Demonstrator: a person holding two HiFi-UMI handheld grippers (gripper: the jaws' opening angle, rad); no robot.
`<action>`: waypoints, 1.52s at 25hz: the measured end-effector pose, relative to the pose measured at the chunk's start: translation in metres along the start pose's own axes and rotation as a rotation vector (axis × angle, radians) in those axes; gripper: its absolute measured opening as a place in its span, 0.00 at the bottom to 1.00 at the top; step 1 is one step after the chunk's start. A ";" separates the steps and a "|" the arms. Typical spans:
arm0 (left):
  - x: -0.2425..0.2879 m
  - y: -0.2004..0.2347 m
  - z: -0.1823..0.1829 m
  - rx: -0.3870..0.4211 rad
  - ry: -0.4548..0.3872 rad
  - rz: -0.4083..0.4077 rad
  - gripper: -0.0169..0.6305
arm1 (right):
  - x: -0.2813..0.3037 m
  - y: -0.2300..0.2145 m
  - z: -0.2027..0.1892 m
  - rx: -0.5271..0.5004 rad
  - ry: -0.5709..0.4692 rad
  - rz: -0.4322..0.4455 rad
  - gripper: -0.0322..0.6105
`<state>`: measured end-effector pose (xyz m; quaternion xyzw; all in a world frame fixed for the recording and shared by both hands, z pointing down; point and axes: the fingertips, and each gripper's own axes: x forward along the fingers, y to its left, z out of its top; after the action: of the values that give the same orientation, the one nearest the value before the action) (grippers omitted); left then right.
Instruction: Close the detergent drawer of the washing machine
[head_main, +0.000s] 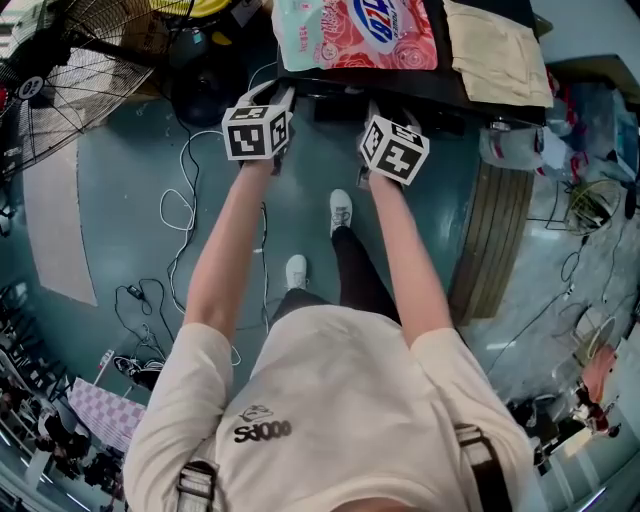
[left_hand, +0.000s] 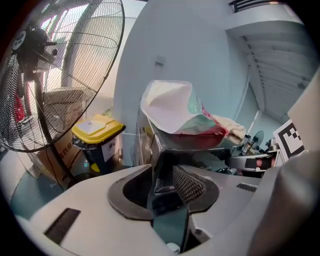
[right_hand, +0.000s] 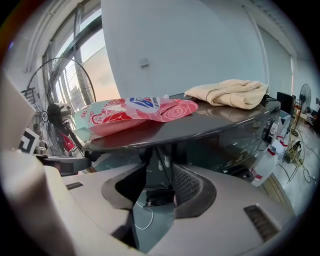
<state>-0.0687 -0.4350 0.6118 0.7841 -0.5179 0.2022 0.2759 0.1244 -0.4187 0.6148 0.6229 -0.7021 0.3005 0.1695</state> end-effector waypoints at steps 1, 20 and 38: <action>0.000 0.000 0.000 -0.004 0.000 -0.001 0.22 | 0.000 0.000 0.000 -0.001 0.001 0.005 0.28; -0.084 -0.031 -0.027 0.192 0.090 -0.086 0.11 | -0.109 -0.017 -0.004 -0.282 -0.029 -0.022 0.09; -0.297 -0.095 0.000 0.458 -0.206 -0.157 0.05 | -0.335 0.068 0.015 -0.477 -0.285 0.078 0.06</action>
<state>-0.0945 -0.1974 0.4120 0.8804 -0.4215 0.2110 0.0519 0.1159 -0.1661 0.3834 0.5740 -0.7931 0.0424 0.1995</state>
